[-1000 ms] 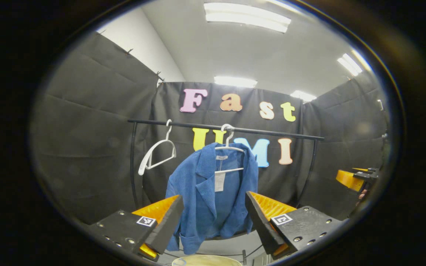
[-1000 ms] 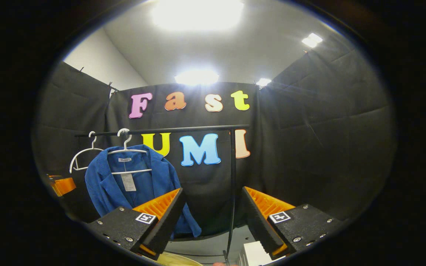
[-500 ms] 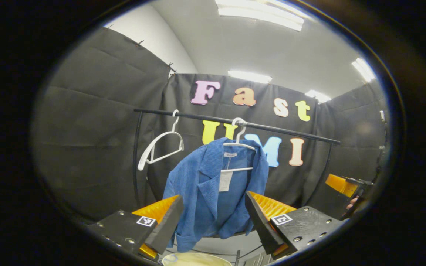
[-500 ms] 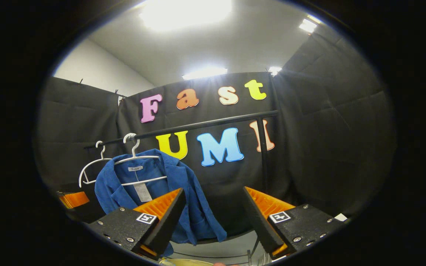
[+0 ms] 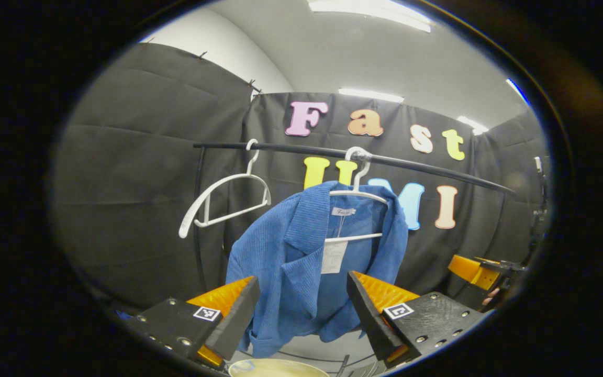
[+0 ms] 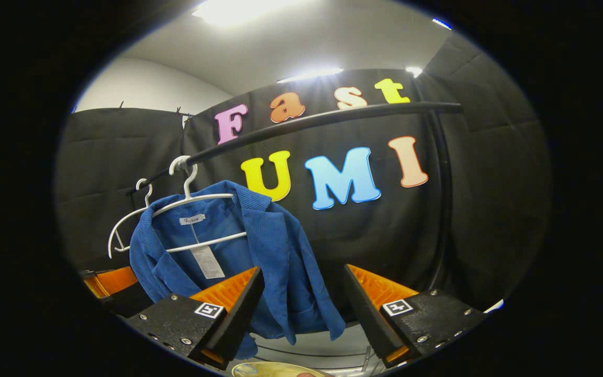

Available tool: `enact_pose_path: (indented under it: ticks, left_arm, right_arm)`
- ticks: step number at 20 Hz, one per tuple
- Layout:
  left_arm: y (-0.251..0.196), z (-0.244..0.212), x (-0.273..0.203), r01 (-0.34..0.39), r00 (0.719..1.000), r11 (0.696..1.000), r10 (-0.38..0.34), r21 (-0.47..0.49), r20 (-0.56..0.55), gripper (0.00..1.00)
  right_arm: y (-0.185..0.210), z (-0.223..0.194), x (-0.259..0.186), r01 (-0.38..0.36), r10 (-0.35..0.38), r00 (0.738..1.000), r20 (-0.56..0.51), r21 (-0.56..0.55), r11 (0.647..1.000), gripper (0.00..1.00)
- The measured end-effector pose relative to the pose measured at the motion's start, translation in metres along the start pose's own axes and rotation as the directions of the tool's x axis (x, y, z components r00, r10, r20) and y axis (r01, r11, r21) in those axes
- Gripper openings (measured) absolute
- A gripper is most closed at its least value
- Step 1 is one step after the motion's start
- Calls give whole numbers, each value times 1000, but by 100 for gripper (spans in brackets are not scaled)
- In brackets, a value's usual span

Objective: Grasp the clothes on the hanger with both hands and then place them into the laundry hamper below.

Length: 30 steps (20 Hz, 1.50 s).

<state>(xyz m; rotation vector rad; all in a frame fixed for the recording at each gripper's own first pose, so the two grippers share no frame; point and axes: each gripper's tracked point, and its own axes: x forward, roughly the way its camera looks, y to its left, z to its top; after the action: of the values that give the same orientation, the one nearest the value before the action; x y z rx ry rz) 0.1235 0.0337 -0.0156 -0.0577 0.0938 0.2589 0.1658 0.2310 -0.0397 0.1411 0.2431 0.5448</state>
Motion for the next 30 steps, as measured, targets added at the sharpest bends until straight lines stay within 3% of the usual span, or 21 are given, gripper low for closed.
enact_pose_path:
  ticks: [5,11,13,14,19,25,26,27,30]
  left_arm:
    - [-5,-10,39,-60,998,998,60,-7,-32,97]
    - [-4,-21,80,-142,988,990,142,2,-61,98]
    - [-2,-22,90,-173,983,985,173,13,-63,98]
    - [-1,-23,95,-186,980,982,187,15,-65,97]
    - [10,-17,112,-286,957,958,287,26,-50,97]
    - [10,-10,121,-308,951,951,309,26,-29,95]
    - [15,-11,121,-316,948,948,317,36,-23,94]
    - [19,-11,119,-321,946,946,323,49,-18,82]
    - [21,-7,112,-332,943,941,330,65,28,56]
  right_arm:
    - [20,-23,50,-99,102,988,-112,35,994,95]
    - [38,-32,100,-159,163,976,-147,35,987,95]
    - [40,-33,113,-169,170,974,-152,18,985,91]
    - [42,-32,120,-174,173,974,-149,9,985,95]
    - [49,-28,146,-195,197,971,-135,30,980,95]
    - [52,-29,165,-191,194,974,-116,37,981,95]
    - [52,-29,166,-196,200,973,-119,38,980,92]
    - [53,-28,166,-205,208,971,-117,40,978,89]
    - [56,-29,163,-231,233,966,-110,31,972,63]
